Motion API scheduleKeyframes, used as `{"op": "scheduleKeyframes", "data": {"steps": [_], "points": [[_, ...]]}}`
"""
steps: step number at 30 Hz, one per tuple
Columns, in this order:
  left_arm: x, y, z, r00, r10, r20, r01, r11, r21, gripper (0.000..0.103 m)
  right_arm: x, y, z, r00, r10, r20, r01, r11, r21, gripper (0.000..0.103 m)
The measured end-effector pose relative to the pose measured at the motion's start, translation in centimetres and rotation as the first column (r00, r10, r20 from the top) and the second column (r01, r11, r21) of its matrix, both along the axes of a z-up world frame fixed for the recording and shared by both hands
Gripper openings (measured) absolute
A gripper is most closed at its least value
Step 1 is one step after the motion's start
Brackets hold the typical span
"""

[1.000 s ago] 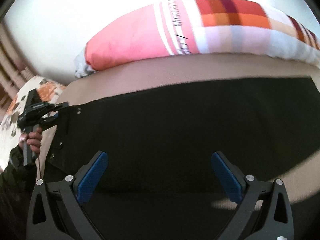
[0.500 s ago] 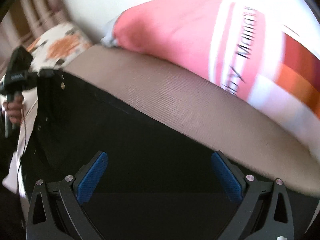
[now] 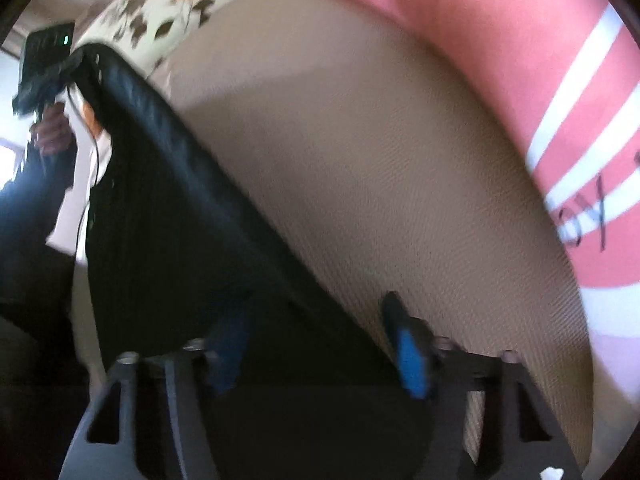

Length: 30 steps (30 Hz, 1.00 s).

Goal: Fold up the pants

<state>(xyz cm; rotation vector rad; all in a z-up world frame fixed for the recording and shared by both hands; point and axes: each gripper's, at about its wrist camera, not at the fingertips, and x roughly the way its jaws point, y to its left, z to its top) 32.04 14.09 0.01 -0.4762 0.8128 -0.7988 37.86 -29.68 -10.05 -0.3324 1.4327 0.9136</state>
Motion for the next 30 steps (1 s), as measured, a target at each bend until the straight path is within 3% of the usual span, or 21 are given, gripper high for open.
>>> {"op": "scheduleKeyframes", "data": {"steps": [2,6,10,14,20,24,30], "points": [[0.1,0.0,0.0,1.0,0.012,-0.005,-0.012,1.0,0.009,0.008,-0.2,-0.8,-0.3,1.0,0.003,0.005,-0.003,1.0,-0.022,0.031],[0.3,-0.1,-0.4,0.999,0.027,-0.022,-0.026,0.999,0.03,0.008,-1.0,-2.5,-0.6,0.998,-0.024,0.049,0.027,0.999,-0.047,0.02],[0.5,-0.5,-0.7,0.999,0.037,-0.009,-0.036,0.998,0.057,0.008,-2.6,-2.2,-0.2,0.984,-0.039,0.173,0.062,0.99,-0.129,0.011],[0.5,-0.3,-0.7,0.998,0.067,-0.017,-0.065,0.995,0.078,0.008,-6.2,-1.8,2.3,0.924,-0.105,0.367,0.174,0.972,-0.16,0.008],[-1.8,0.4,0.7,0.999,0.05,0.003,-0.05,0.993,0.11,0.008,-14.5,-1.8,7.8,0.778,-0.24,0.581,0.372,0.921,-0.117,0.007],[-4.9,1.2,2.0,0.999,0.028,0.016,-0.03,0.994,0.108,0.008,-21.5,-1.7,10.3,0.726,-0.286,0.625,0.42,0.905,-0.074,0.007],[-12.0,2.9,2.8,1.0,-0.002,0.019,0.0,0.993,0.117,0.008,-30.5,-0.3,12.0,0.689,-0.392,0.61,0.479,0.877,0.022,0.007]]}}
